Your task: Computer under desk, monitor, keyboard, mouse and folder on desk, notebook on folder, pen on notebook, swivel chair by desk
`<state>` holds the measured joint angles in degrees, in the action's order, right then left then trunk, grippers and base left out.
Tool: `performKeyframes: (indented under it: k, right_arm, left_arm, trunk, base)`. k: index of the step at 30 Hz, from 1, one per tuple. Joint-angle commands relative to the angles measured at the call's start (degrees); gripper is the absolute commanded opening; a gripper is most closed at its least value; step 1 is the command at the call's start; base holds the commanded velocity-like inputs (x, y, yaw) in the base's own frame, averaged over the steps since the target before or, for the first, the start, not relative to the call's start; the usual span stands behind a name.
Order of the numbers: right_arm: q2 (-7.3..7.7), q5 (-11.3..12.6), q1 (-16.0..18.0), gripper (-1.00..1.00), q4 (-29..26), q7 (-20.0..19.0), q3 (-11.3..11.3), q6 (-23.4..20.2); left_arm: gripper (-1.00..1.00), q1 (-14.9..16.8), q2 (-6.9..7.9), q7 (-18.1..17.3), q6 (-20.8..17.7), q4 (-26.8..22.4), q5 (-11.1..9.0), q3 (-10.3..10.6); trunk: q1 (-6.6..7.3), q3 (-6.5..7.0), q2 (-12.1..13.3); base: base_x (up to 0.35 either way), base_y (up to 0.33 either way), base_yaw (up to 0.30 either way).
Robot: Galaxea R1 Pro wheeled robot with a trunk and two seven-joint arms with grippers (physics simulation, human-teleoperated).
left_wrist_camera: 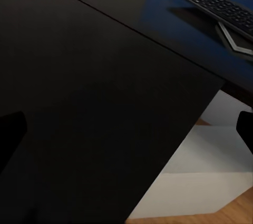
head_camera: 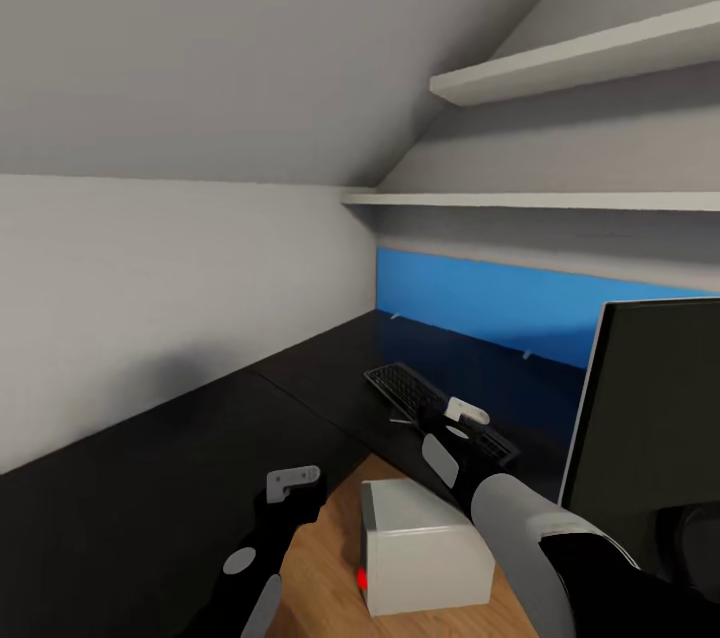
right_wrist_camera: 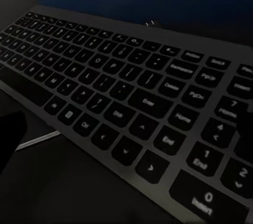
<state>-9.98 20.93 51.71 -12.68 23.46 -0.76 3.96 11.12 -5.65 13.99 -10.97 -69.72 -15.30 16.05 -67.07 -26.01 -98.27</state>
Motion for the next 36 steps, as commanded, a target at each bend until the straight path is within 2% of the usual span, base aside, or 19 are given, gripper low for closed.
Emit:
performKeyframes:
  k: [1,8,18,22,29,36]
  right_arm:
    - [-0.01,0.5,0.1,1.00,0.0,0.1,-0.1,0.4]
    - [-0.01,0.5,0.1,1.00,0.0,0.1,-0.1,1.0]
    - [-0.01,0.5,0.1,1.00,0.0,0.2,-0.1,1.3]
    - [-0.01,1.6,-0.7,1.00,-0.2,1.5,-0.3,2.6]
    - [-0.01,0.0,-0.7,1.00,-0.2,0.2,-0.5,3.4]
    - [-0.01,-0.1,-0.7,1.00,-0.2,0.2,-0.5,5.6]
  left_arm:
    - [1.00,0.0,0.03,0.4,-0.2,-0.1,-0.5,0.1]
    - [1.00,0.0,0.03,0.4,-0.2,-0.1,-0.5,0.1]
    - [1.00,0.0,0.06,0.4,-0.3,0.0,-0.5,0.1]
    - [1.00,0.0,-0.36,0.4,-0.2,0.1,-0.3,0.1]
    - [1.00,0.0,-0.48,0.4,-0.2,-0.1,-0.3,0.1]
    - [1.00,0.0,-0.49,0.4,-0.2,-0.1,-0.3,0.1]
  trunk:
    - [-0.22,-0.25,-0.5]
    - [-1.76,-1.51,-3.3]
    - [-1.76,-1.51,-3.3]
    - [-1.76,-1.51,-3.3]
    - [-1.76,-1.51,-3.3]
    - [-1.76,-1.51,-3.3]
  base:
    - [0.000,0.000,0.000]
    - [0.000,0.000,0.000]
    - [0.000,0.000,0.000]
    - [0.000,0.000,0.000]
    - [0.000,0.000,0.000]
    - [0.000,0.000,0.000]
